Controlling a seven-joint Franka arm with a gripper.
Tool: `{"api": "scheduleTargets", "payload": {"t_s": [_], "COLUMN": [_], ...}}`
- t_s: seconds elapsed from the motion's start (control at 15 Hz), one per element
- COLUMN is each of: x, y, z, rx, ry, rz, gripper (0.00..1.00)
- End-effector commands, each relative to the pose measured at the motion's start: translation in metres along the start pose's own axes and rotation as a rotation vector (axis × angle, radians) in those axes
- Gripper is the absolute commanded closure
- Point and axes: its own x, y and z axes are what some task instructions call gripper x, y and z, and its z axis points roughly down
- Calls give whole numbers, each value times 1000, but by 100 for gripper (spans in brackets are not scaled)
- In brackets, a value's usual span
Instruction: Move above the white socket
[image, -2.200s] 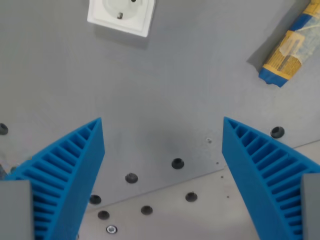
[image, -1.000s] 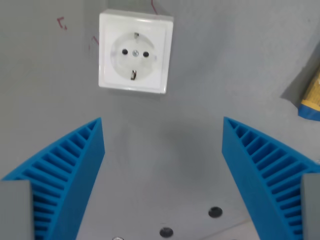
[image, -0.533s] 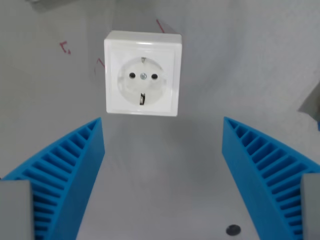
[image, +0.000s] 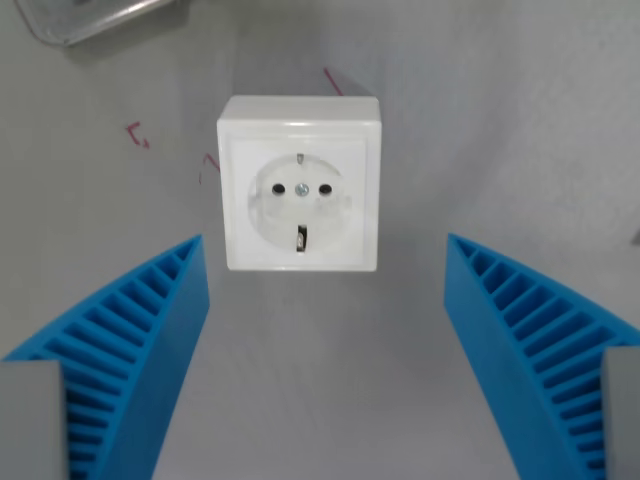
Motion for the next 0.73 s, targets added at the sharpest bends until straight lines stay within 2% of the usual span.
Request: {"api": "scheduleTargets", "payload": {"t_s": [0.07, 0.73], "x": [9, 10], "y": [-9, -14], "z": [7, 14], "rx": [-102, -98], "ry": [38, 56], "rz": [74, 63], "gripper": [0, 0]}}
